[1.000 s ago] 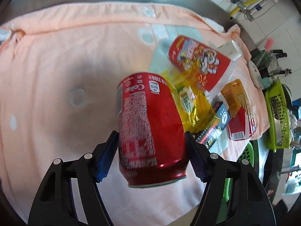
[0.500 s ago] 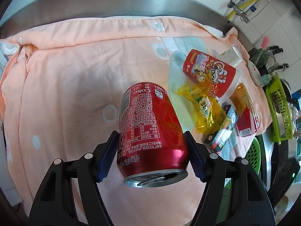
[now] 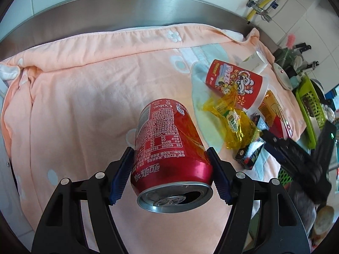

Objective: Collect trash
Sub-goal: 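Lift the red Coke can with the left tool while the right tool grasps the black box, then carry the black box into the green basket and open the right tool while the left carries the can, then lower the red Coke can into the green basket and open the left tool, then move both tools back over the trash on the towel, then grasp the yellow chip wrapper with the left tool while the right tool grasps the orange-red drink bottle, then carry the drink bottle into the green basket and open the right tool while the left carries the wrapper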

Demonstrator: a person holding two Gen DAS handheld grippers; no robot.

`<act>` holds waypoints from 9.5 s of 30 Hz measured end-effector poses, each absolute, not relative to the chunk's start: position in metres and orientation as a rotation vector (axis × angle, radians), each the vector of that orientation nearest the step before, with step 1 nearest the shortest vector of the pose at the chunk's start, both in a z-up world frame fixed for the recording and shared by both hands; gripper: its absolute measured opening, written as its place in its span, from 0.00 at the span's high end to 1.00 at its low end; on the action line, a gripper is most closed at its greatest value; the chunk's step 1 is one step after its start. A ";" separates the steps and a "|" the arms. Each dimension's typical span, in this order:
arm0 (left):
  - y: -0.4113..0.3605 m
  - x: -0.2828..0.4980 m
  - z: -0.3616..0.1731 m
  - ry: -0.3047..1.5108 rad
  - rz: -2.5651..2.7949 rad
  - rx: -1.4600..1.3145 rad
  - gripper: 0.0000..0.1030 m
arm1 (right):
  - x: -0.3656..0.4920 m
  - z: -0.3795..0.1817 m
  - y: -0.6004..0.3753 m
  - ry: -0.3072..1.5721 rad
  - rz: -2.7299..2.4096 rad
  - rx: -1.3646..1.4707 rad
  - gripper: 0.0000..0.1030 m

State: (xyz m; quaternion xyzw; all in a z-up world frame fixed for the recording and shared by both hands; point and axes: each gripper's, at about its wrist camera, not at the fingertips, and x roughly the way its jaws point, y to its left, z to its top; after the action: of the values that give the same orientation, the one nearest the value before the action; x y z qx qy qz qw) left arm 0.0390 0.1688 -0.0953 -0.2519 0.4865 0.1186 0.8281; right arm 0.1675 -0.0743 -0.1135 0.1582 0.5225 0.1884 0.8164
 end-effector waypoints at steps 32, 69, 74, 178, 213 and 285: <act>0.160 0.052 -0.113 1.128 0.204 -0.401 0.25 | 0.165 -0.115 -0.063 1.131 0.457 0.171 0.59; 0.050 0.061 -0.053 1.010 -0.029 -0.311 0.38 | 0.168 -0.155 -0.355 1.144 -0.091 0.020 0.59; 0.008 0.073 -0.045 0.997 -0.087 -0.278 0.38 | 0.176 -0.179 -0.376 1.196 -0.108 -0.007 0.58; 0.103 0.156 -0.122 1.032 0.131 -0.440 0.22 | 0.135 -0.066 -0.122 0.940 0.478 -0.092 0.21; 0.104 0.151 -0.122 1.061 -0.047 -0.456 0.71 | 0.262 -0.100 -0.078 1.085 0.606 -0.390 0.22; -0.082 0.124 -0.065 1.023 -0.497 -0.286 0.88 | 0.150 -0.171 -0.404 1.112 -0.068 0.116 0.31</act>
State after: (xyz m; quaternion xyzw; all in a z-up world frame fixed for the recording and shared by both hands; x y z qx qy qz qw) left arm 0.1237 -0.0816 -0.0649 -0.1351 0.4829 -0.2343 0.8329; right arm 0.1504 -0.4043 -0.1710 0.0551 0.5273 -0.0324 0.8473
